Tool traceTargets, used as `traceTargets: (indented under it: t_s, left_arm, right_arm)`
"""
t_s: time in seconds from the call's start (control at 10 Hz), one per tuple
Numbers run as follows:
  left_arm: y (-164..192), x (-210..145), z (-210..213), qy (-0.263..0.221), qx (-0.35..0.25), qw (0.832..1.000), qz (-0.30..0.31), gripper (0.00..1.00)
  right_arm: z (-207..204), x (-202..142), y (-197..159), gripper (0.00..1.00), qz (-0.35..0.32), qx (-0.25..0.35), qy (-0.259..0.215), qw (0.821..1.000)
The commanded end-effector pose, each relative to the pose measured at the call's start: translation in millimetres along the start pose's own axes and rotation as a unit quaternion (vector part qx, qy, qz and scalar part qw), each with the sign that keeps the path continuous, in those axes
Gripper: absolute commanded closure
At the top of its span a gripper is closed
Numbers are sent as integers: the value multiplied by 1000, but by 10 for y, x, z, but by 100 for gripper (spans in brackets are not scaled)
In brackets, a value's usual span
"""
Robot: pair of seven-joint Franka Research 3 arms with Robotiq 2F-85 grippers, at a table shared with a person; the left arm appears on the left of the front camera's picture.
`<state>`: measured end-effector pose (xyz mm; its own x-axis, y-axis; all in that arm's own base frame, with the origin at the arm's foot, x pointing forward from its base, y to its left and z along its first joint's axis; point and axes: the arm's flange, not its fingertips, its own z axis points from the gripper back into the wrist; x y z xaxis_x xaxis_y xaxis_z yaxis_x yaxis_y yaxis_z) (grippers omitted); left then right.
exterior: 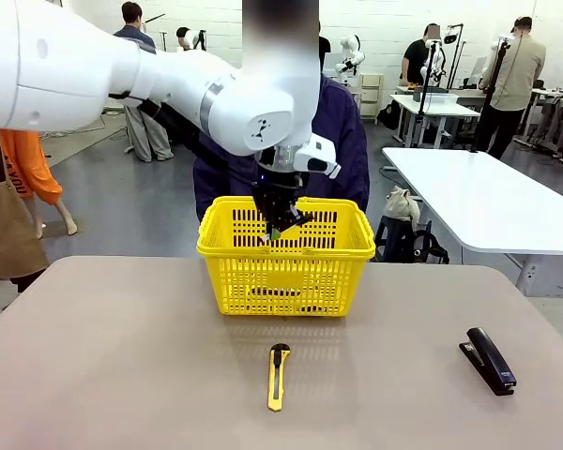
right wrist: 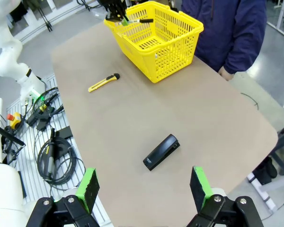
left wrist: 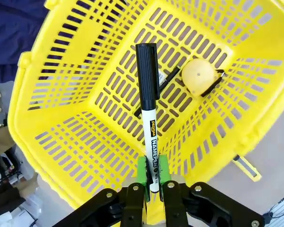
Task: Place the items the person wants into the basket.
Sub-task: Pick up the item the person points to and place it in the Market Basket.
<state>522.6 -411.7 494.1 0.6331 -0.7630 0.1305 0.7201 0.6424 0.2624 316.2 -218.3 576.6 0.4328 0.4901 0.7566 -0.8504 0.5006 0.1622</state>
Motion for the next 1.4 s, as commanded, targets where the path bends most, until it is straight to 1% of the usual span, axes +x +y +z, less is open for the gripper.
traceTargets:
  t_s: [0.0,0.2,0.4,0.5,0.6,0.7,0.8,1.0,1.1,1.2,1.3]
  left_arm:
    - [59,-53,-232,11,-22,1000,5,89]
    - [83,-49,-392,29,-19,999,13,89]
    - [77,-47,-466,32,-25,999,14,89]
    - [82,-39,-452,26,-26,999,14,85]
    - [77,-37,-436,21,-26,999,11,29]
    - [79,-44,-435,20,-25,999,10,26]
    - [82,-43,-435,19,-26,999,10,0]
    - [81,-40,-416,13,-24,1000,13,0]
    - [92,-41,-404,10,-23,1000,14,8]
    - [94,-37,-398,7,-23,1000,16,0]
    - [99,-30,-390,5,-24,1000,17,0]
  right_arm:
    - [-11,-6,-12,0,6,3,-16,1000]
    - [-11,-6,-12,0,6,3,-16,1000]
    - [-11,-6,-12,0,6,3,-16,1000]
    - [-11,-6,-12,0,6,3,-16,1000]
    - [-11,-6,-12,0,6,3,-16,1000]
    - [-11,-6,-12,0,6,3,-16,1000]
    - [-11,-6,-12,0,6,3,-16,1000]
    - [-11,-6,-12,0,6,3,-16,1000]
    - [-11,-6,-12,0,6,3,-16,1000]
    - [-11,-6,-12,0,6,3,-16,1000]
    - [-11,-6,-12,0,6,3,-16,1000]
